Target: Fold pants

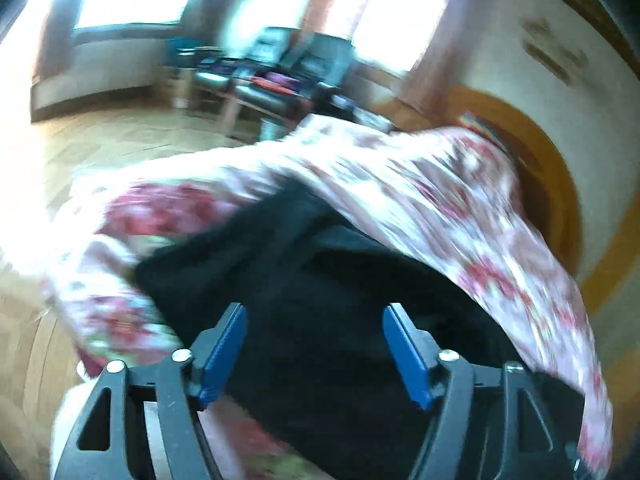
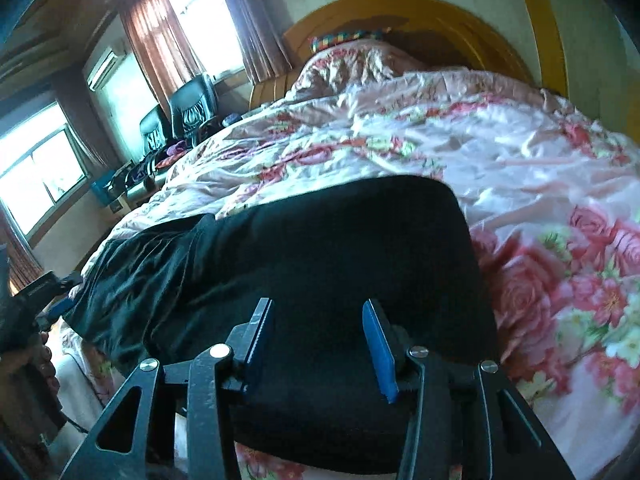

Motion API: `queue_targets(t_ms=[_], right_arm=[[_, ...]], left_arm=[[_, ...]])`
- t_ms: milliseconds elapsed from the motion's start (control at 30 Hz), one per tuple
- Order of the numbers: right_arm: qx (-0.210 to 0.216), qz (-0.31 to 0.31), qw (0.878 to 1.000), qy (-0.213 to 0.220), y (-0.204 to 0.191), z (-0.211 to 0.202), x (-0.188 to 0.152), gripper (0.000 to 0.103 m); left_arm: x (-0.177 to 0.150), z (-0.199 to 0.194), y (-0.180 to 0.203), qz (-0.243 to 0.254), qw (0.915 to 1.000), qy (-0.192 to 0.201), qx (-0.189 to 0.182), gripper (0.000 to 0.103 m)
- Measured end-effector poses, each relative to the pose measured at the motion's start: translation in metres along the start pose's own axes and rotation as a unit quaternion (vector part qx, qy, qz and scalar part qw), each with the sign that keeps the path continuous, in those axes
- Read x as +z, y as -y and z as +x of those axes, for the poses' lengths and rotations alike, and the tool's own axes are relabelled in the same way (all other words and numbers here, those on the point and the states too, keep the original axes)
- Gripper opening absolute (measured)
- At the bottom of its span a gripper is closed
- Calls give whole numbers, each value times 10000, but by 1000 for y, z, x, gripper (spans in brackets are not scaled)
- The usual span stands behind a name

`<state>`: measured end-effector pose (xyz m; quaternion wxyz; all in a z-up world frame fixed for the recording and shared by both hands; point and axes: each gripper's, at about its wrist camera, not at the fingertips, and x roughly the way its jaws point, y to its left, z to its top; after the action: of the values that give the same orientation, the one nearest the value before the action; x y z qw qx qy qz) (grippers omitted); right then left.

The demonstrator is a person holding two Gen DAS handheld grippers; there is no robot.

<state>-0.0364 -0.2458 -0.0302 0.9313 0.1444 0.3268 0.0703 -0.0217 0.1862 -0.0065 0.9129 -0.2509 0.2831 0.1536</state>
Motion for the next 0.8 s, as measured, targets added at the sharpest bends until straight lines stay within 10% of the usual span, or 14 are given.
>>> queue_targets(t_ms=[267, 800], right_arm=[[7, -62, 10000, -32, -2, 3, -1, 50], [475, -40, 9988, 127, -8, 0, 1, 52]], left_arm=[[-5, 22, -65, -1538, 9860, -648, 62, 72], [5, 69, -75, -1926, 9767, -734, -603, 63]])
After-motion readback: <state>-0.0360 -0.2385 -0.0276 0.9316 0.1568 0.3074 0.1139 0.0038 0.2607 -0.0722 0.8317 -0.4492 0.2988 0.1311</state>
